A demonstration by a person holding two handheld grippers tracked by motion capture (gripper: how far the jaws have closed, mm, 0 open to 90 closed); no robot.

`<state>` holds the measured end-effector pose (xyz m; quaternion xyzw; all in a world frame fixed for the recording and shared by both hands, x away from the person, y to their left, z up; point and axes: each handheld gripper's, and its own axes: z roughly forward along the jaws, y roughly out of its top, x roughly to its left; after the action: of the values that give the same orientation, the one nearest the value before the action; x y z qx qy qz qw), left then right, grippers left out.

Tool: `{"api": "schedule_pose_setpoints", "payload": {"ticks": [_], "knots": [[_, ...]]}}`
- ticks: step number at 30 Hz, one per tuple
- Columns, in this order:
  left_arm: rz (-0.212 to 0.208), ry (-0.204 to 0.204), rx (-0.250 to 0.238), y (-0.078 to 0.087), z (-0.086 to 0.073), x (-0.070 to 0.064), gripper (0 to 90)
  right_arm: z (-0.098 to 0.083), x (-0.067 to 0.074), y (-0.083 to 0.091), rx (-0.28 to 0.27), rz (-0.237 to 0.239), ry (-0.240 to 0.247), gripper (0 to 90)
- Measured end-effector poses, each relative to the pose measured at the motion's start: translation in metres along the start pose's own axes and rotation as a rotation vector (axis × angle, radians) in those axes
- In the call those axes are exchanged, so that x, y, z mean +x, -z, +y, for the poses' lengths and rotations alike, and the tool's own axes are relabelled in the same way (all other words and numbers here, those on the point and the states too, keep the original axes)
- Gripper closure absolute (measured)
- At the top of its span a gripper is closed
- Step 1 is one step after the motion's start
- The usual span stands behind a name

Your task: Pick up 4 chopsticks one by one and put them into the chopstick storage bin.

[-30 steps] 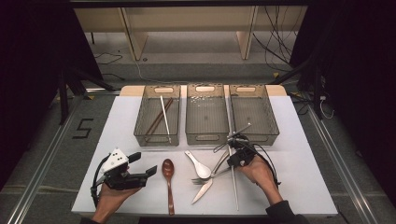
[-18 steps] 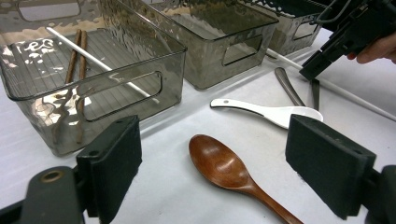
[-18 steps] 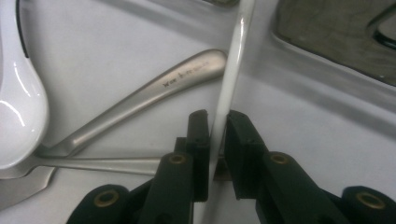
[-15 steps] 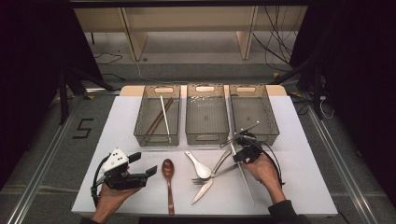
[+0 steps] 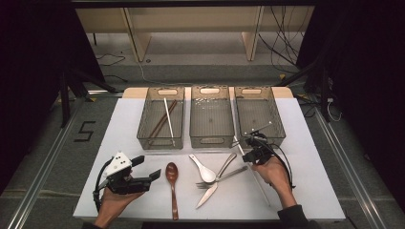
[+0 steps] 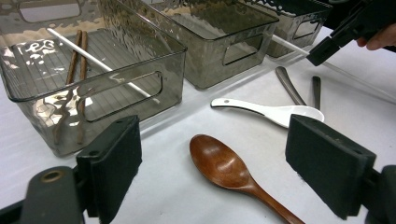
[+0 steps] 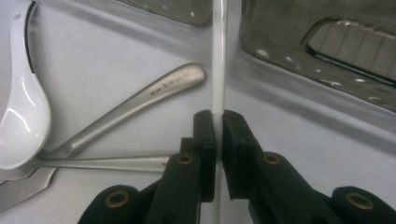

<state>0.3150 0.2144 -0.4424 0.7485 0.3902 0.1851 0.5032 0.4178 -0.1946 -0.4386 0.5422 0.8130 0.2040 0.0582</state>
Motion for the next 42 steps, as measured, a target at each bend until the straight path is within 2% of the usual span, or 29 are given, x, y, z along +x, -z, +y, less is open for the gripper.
{"api": "schedule_pose_setpoints", "payload": {"ticks": [9,19,27,34,42], "knots": [[-0.002,0.000,-0.001,0.000,0.000,0.000,18.0,0.003,0.002,0.020,-0.050,-0.004,0.010,85.1],[-0.004,0.000,-0.004,0.000,0.000,-0.001,18.0,0.004,0.002,0.021,-0.041,-0.021,0.024,85.3],[-0.003,-0.002,-0.004,0.000,0.000,-0.001,18.0,0.003,0.004,0.033,-0.077,-0.023,0.039,85.4],[-0.003,-0.003,-0.006,0.000,0.000,-0.001,18.0,0.010,0.014,0.046,-0.124,-0.010,0.066,85.4],[-0.002,-0.004,-0.010,0.001,0.000,0.000,18.0,0.034,0.031,0.057,-0.187,0.027,0.102,85.3]]}}
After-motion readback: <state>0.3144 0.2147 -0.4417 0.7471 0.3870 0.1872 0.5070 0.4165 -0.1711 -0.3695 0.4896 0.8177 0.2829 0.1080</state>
